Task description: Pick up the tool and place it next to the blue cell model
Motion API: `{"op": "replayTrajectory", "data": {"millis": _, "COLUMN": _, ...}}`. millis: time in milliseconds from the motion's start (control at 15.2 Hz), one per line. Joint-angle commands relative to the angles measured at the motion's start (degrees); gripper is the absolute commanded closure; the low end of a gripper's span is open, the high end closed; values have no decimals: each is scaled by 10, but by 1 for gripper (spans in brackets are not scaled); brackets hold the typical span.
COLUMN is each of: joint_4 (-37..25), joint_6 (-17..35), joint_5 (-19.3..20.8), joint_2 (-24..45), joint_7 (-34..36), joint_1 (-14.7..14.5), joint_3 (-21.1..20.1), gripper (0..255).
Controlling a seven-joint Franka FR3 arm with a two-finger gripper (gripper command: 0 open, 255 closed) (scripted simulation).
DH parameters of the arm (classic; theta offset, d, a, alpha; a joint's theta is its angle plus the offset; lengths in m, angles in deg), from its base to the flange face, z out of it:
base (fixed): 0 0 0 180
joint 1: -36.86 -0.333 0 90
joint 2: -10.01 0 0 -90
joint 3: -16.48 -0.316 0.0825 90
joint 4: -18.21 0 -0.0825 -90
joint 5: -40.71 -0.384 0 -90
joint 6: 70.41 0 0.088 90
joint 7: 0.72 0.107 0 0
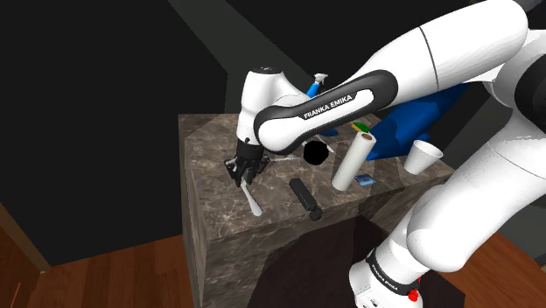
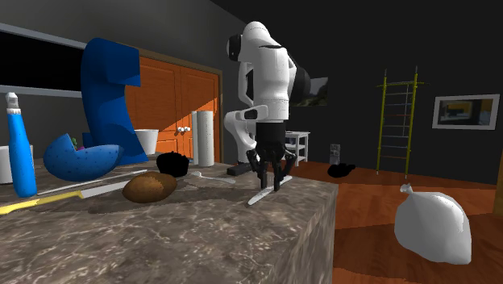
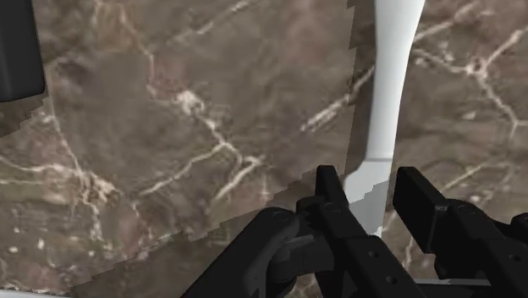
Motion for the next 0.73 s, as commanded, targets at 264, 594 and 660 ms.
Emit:
{"op": "replayTrajectory", "data": {"millis": 264, "joint_4": 0, "joint_6": 0, "joint_5": 0, "joint_2": 0, "joint_7": 0, "joint_1": 0, "joint_3": 0, "gripper": 255}}
{"op": "replayTrajectory", "data": {"millis": 594, "joint_4": -6, "joint_6": -16, "joint_5": -5, "joint_2": -11, "joint_7": -3, "joint_1": 0, "joint_3": 1, "gripper": 255}}
{"op": "replayTrajectory", "data": {"millis": 660, "joint_4": -9, "joint_6": -24, "joint_5": -7, "joint_2": -16, "joint_7": -5, "joint_1": 0, "joint_3": 1, "gripper": 255}}
